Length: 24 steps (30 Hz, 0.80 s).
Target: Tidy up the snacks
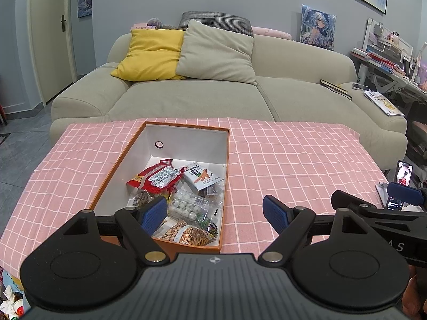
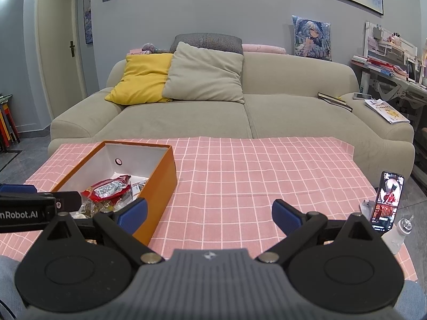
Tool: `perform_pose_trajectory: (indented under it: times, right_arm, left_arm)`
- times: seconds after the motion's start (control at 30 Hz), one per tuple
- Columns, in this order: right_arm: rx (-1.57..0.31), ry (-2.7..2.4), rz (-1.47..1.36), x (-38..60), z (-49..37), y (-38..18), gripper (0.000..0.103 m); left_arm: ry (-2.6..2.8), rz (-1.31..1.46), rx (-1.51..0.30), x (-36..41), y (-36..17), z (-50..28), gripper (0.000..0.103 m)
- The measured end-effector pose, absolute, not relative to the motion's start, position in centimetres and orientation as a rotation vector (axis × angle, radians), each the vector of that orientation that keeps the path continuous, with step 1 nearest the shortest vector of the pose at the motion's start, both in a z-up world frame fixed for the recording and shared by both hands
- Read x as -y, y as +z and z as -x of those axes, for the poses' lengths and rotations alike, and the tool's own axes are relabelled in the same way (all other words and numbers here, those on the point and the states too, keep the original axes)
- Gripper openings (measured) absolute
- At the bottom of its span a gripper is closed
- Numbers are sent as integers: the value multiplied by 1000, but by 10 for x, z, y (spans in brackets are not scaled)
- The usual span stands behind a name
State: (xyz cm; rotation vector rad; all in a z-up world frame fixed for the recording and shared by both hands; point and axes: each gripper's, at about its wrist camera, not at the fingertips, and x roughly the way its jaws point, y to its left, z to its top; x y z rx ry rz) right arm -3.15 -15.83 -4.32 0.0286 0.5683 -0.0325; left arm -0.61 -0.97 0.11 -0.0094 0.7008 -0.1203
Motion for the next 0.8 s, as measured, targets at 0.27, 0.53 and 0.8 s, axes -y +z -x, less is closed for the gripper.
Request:
perform_pose_trajectory:
  times: [0.27, 0.53, 0.8]
  right_arm:
    - [-568, -34, -22, 155, 31, -43, 96]
    - [-571, -34, -20, 153, 31, -43, 96]
    - [-579, -25, -9, 152, 30, -45, 97]
  left_arm:
    - [-117, 3, -698, 8, 2, 7, 95]
    - [-115, 5, -699, 7, 3, 7, 95]
    - [-108, -9, -702, 6, 1, 7, 95]
